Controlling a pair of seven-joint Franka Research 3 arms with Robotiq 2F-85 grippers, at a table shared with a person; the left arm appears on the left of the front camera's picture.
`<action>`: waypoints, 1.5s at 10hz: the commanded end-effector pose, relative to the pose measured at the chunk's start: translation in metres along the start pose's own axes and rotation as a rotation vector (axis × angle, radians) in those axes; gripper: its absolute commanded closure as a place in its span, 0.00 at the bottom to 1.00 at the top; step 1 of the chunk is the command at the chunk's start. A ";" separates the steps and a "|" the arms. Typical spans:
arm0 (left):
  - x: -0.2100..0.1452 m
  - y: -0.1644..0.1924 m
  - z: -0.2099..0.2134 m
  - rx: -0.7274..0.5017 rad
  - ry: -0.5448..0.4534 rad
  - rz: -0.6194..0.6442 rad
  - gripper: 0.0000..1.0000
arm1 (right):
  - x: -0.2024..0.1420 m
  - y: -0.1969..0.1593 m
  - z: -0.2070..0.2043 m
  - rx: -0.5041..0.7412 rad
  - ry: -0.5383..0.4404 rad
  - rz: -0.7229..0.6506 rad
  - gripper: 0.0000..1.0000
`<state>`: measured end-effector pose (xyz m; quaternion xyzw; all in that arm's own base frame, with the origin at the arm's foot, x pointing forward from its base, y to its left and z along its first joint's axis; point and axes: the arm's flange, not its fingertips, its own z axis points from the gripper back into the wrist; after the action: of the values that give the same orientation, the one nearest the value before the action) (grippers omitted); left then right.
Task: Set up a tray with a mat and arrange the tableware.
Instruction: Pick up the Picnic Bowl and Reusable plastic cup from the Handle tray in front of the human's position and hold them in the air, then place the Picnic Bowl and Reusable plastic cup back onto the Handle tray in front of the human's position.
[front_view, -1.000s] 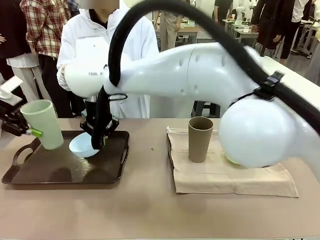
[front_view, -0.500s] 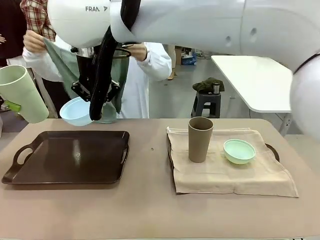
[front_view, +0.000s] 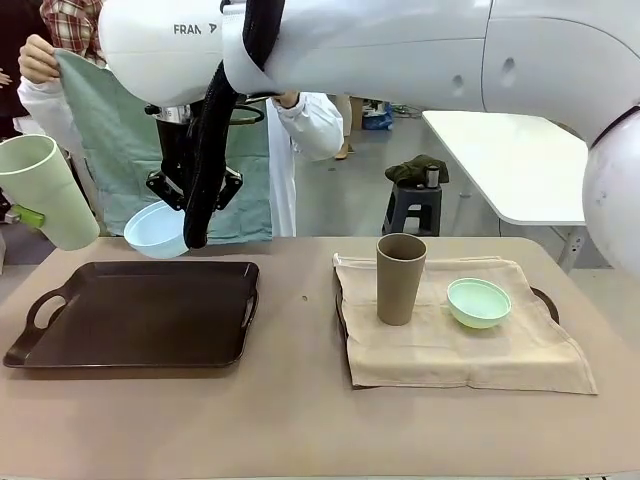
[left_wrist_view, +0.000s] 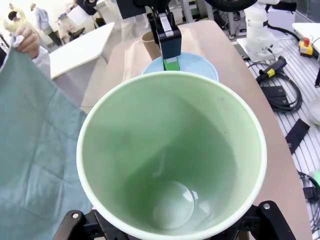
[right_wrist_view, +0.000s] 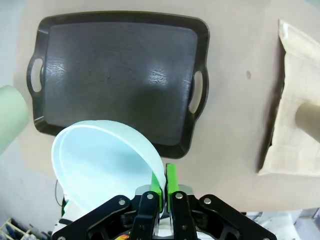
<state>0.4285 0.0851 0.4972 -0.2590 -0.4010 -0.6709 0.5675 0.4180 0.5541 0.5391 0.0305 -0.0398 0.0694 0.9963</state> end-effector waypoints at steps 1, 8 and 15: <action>0.002 0.002 0.003 0.000 -0.001 -0.017 1.00 | 0.005 0.004 0.006 0.012 -0.001 0.010 1.00; 0.002 0.002 0.003 0.000 -0.001 -0.017 1.00 | 0.005 0.004 0.006 0.012 -0.001 0.010 1.00; 0.002 0.002 0.003 0.000 -0.001 -0.017 1.00 | 0.005 0.004 0.006 0.012 -0.001 0.010 1.00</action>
<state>0.4286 0.0859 0.4980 -0.2583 -0.4019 -0.6707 0.5674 0.4183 0.5541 0.5412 0.0322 -0.0412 0.0691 0.9962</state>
